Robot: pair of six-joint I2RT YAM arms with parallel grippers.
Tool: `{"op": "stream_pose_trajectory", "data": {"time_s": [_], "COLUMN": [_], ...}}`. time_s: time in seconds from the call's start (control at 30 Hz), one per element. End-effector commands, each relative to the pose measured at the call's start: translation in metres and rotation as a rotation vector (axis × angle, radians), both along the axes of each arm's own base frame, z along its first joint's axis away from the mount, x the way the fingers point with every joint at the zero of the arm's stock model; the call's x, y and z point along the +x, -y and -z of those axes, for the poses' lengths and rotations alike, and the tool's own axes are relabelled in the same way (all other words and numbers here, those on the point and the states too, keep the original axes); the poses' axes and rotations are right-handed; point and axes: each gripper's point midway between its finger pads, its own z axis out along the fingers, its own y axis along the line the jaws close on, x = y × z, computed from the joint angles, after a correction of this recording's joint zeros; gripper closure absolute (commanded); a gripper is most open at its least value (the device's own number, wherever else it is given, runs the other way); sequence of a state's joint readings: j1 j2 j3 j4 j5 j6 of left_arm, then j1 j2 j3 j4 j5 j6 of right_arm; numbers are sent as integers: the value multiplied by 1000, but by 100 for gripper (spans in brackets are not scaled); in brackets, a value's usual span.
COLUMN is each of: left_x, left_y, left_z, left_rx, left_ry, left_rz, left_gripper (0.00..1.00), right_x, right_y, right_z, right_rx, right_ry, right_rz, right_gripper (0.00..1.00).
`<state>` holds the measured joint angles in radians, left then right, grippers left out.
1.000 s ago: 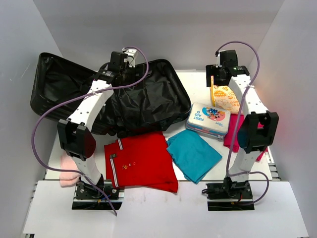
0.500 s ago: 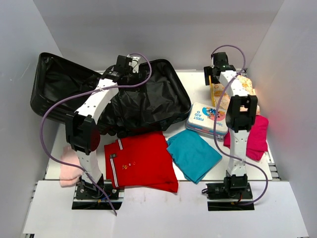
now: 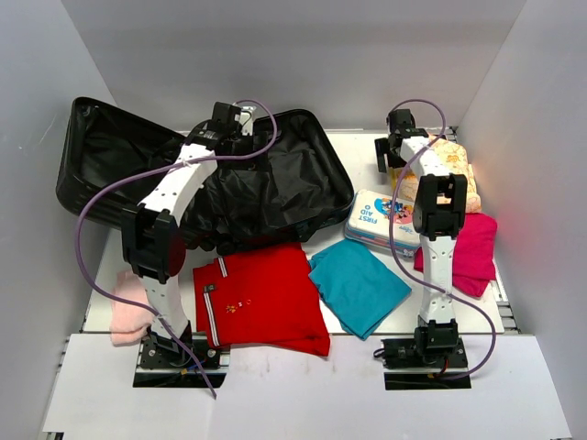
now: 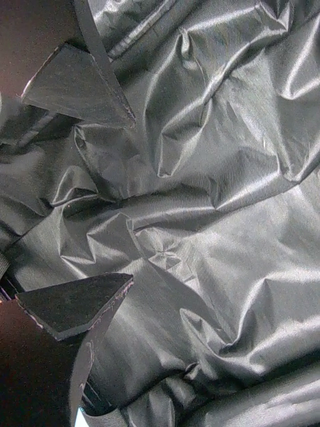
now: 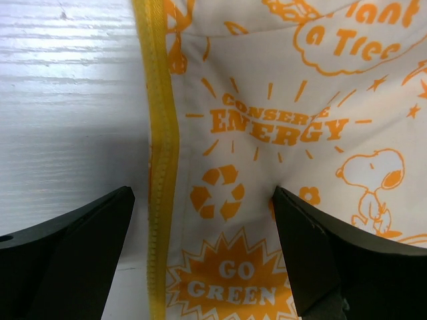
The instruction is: Pack the luggage
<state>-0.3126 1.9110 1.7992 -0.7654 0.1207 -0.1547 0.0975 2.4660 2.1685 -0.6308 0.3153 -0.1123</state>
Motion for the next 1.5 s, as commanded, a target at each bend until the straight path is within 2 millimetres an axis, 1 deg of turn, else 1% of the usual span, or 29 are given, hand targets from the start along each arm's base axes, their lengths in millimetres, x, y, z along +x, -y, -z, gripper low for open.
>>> {"op": "stream_pose_trajectory", "data": {"time_s": [0.0, 0.13, 0.17, 0.27, 0.3, 0.4, 0.43, 0.47, 0.5, 0.53, 0.57, 0.63, 0.67, 0.7, 0.77, 0.83, 0.9, 0.93, 0.97, 1.03, 1.07, 1.17, 1.23, 1.27, 1.3, 1.33, 1.37, 1.4, 1.47], "left_x": [1, 1, 2, 2, 3, 2, 2, 1, 1, 1, 2, 2, 3, 4, 5, 6, 5, 6, 5, 4, 3, 4, 4, 3, 3, 3, 3, 3, 5], "left_y": [-2, -1, -2, -1, -2, -2, -1, -2, -3, -3, -3, -2, -3, -3, -2, -3, -1, 0, 0, 1, 2, 3, 3, 4, 3, 4, 3, 1, -4], "left_z": [-4, -2, -2, -3, -3, -2, -3, -2, -2, -2, -1, -5, -5, -7, -10, -13, -16, -18, -15, -17, -16, -15, -14, -15, -17, -17, -18, -21, -23], "left_rx": [-28, -39, -37, -40, -40, -39, -41, -42, -41, -40, -38, -39, -36, -39, -38, -39, -45, -49, -51, -55, -58, -61, -67, -68, -71, -74, -77, -82, -96], "left_ry": [0, -5, -6, -6, -4, -5, 2, -3, -3, -2, -3, 10, 15, 20, 30, 41, 48, 56, 50, 55, 53, 54, 50, 50, 55, 54, 55, 61, 60], "left_rz": [-6, -5, -5, -4, -6, -7, -4, -7, -7, -8, -8, -4, -1, -2, 6, 7, 21, 21, 24, 30, 34, 39, 42, 45, 45, 46, 44, 38, 26], "left_gripper": [0, 0, 0, 0, 0, 0, 0, 0, 0, 0, 0, 0, 0, 0, 0, 0, 0, 0, 0, 0, 0, 0, 0, 0, 0, 0, 0, 0, 0], "right_x": [-28, -32, -34, -28, -27, -26, -26, -26, -26, -25, -25, -18, -16, -6, -1, 14, 24, 27, 32, 34, 36, 35, 34, 31, 31, 28, 23, 23, 16], "right_y": [17, 36, 34, 36, 37, 37, 36, 35, 32, 30, 30, 34, 31, 27, 25, 14, 3, 1, -1, -12, -16, -42, -54, -69, -74, -85, -103, -110, -141], "right_z": [25, 32, 37, 32, 31, 32, 31, 32, 33, 31, 30, 19, 17, -2, -13, -54, -84, -110, -123, -138, -159, -185, -198, -205, -209, -211, -221, -228, -244], "right_rx": [5, -29, -12, 1, 1, 3, 8, 17, 29, 35, 27, -12, 15, 33, 47, 110, 167, 180, 190, 229, 250, 349, 369, 414, 422, 439, 488, 498, 540], "right_ry": [-118, -135, -153, -130, -126, -127, -126, -130, -131, -128, -127, -70, -67, -2, 38, 155, 240, 303, 343, 376, 425, 465, 489, 496, 510, 507, 517, 535, 565], "right_rz": [82, 141, 137, 142, 144, 145, 142, 131, 120, 102, 84, 90, 72, 60, 46, 25, -11, -16, -27, -63, -76, -185, -236, -300, -329, -366, -443, -476, -589], "right_gripper": [9, 12, 13, 15, 18, 42, 53, 58, 75, 85, 100, 100, 100, 100, 100, 100, 100, 100, 100, 100, 100, 100, 100, 100, 100, 100, 100, 100, 100]}}
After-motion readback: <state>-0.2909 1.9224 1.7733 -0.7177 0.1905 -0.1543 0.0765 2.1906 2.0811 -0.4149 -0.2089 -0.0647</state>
